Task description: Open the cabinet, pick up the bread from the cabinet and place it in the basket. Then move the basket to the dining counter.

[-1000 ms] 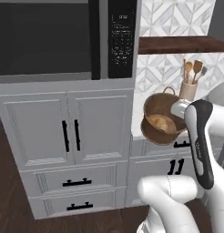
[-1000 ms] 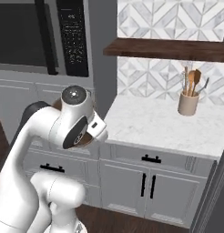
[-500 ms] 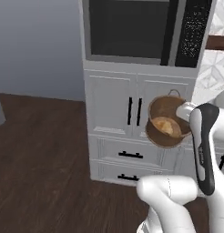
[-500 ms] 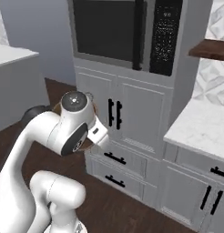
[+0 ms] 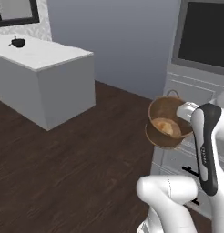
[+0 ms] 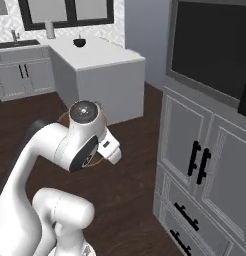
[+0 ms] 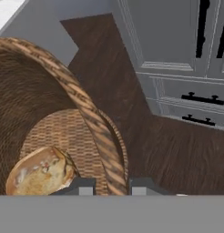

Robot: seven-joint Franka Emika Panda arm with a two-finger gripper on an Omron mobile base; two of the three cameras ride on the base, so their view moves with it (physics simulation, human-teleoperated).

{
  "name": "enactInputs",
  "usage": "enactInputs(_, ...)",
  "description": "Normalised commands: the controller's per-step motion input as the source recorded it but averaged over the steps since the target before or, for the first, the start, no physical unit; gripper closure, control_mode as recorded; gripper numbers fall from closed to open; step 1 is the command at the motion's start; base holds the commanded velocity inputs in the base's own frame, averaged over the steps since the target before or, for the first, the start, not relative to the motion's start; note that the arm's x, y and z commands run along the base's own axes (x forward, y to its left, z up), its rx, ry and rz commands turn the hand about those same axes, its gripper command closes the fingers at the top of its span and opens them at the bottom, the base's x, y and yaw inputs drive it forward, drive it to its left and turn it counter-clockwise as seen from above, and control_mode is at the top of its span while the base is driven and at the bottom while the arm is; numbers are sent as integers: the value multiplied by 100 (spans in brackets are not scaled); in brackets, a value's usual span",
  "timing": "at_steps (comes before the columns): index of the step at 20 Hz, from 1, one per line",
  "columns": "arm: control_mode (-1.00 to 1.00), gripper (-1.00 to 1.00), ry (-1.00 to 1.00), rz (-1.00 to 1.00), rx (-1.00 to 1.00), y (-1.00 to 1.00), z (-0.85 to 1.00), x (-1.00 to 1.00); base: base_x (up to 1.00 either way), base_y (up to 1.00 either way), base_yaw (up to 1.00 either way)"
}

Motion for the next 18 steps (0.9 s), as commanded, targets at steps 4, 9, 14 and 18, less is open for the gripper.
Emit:
enactInputs(4, 100, 100, 0, 0, 0, 0, 0, 0, 100, 18, 39)
enactInputs(9, 100, 100, 0, 0, 0, 0, 0, 0, 100, 0, 39)
enactInputs(14, 100, 100, 0, 0, 0, 0, 0, 0, 100, -1, 47)
enactInputs(18, 100, 100, 0, 0, 0, 0, 0, 0, 100, 32, 37)
